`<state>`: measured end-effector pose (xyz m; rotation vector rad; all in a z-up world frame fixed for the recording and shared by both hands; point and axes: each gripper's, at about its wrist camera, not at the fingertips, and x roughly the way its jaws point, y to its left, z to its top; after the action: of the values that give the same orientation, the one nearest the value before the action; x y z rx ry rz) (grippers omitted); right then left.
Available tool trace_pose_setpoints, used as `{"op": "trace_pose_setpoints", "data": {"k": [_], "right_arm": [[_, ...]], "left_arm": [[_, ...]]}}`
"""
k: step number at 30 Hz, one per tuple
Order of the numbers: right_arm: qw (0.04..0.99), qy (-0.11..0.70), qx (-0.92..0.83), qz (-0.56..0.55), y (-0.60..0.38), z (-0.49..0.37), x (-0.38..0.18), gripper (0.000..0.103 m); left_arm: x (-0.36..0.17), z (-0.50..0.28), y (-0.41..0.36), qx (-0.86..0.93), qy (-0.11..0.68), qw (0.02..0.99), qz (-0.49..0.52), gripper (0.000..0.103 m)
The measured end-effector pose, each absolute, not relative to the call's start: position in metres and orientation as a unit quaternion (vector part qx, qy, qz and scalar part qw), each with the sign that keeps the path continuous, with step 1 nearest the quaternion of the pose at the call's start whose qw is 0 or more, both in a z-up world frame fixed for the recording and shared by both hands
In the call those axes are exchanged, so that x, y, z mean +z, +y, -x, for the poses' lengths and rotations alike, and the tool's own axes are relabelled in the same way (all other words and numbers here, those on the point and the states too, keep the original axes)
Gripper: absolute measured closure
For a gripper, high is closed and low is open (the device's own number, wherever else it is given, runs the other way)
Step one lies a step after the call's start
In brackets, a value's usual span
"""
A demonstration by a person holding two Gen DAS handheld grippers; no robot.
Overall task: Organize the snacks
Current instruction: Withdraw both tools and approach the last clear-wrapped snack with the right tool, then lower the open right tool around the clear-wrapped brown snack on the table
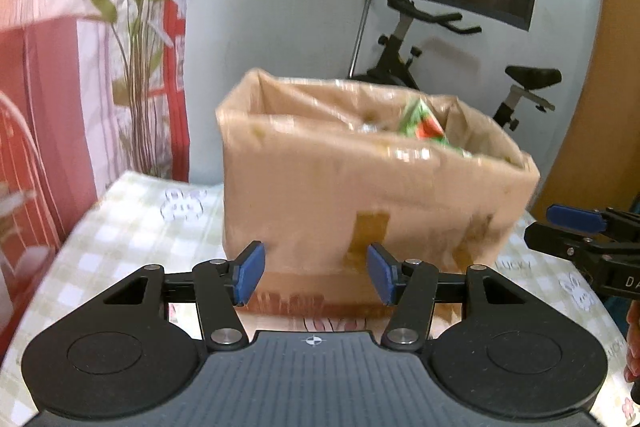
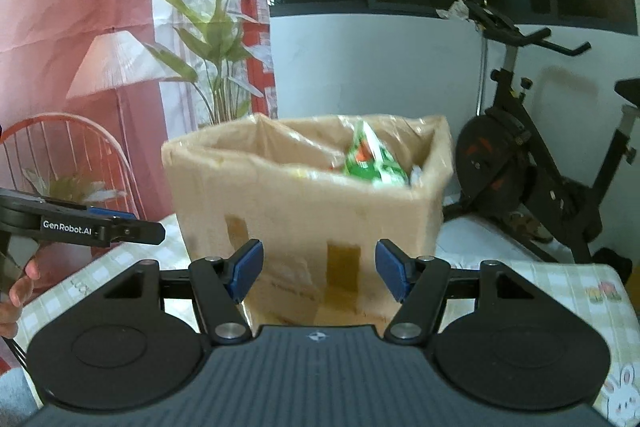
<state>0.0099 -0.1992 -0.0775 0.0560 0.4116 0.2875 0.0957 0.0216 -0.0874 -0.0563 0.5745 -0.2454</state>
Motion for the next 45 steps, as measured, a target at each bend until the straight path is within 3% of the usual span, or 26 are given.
{"op": "trace_pose_setpoints", "data": {"k": [13, 27, 37, 45], "right_arm": [[0.950, 0.279, 0.138, -0.017, -0.204, 0.009, -0.144, 0.038], [0.923, 0.353, 0.150, -0.028, -0.193, -0.045, -0.201, 0.039], [0.917, 0.373, 0.140, 0.005, -0.163, -0.080, -0.223, 0.039], [0.914, 0.365, 0.169, 0.048, -0.145, -0.077, -0.222, 0.047]], "left_arm": [[-0.140, -0.092, 0.007, -0.140, 0.335, 0.932, 0.003, 0.044], [-0.183, -0.130, -0.016, -0.149, 0.389, 0.909, 0.006, 0.044], [-0.203, -0.156, -0.017, -0.153, 0.413, 0.898, 0.013, 0.044], [-0.204, -0.158, -0.002, -0.156, 0.417, 0.895, 0.031, 0.044]]}}
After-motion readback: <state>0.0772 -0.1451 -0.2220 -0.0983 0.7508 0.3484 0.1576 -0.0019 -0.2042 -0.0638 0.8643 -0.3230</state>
